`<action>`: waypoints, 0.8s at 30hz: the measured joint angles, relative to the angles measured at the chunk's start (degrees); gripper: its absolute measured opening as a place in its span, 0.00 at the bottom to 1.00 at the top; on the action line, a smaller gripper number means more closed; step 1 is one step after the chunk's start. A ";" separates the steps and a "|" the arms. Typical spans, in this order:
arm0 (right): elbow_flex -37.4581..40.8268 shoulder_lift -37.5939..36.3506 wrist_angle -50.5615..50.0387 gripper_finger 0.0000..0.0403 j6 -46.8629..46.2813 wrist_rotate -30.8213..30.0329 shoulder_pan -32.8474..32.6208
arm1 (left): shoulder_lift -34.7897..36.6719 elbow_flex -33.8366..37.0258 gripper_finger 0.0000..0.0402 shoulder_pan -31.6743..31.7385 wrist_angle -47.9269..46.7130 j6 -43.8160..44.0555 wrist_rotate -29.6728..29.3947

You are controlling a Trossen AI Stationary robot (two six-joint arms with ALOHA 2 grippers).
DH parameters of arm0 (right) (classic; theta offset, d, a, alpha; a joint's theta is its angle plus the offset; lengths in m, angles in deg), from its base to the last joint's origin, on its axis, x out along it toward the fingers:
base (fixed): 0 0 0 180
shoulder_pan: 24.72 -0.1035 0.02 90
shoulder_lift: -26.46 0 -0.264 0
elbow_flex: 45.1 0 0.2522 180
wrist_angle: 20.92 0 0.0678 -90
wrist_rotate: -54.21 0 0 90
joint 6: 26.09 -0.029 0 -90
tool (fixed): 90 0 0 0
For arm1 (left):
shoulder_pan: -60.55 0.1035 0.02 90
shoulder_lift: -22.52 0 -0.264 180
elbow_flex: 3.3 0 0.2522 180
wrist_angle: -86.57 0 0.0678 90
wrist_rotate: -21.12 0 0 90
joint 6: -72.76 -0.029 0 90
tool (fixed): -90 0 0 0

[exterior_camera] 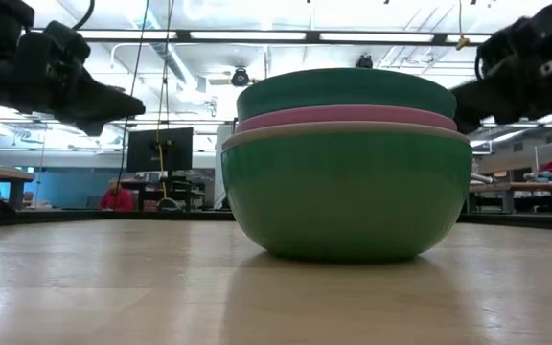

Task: Nest bowls inside each other
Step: Return to Home Position

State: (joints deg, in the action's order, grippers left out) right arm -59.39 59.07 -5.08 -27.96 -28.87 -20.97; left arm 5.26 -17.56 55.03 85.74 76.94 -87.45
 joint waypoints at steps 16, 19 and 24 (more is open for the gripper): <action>0.03 4.77 -5.72 0.38 -5.93 0.17 0.00 | 0.02 0.02 0.21 0.00 -0.55 3.59 -0.20; 0.05 4.77 -5.70 0.38 -5.92 0.17 0.00 | 0.02 0.02 0.21 0.00 -0.57 3.59 -0.20; 0.05 4.77 -5.70 0.38 -5.92 0.17 0.00 | 0.02 0.04 0.21 0.00 -0.59 3.59 -0.22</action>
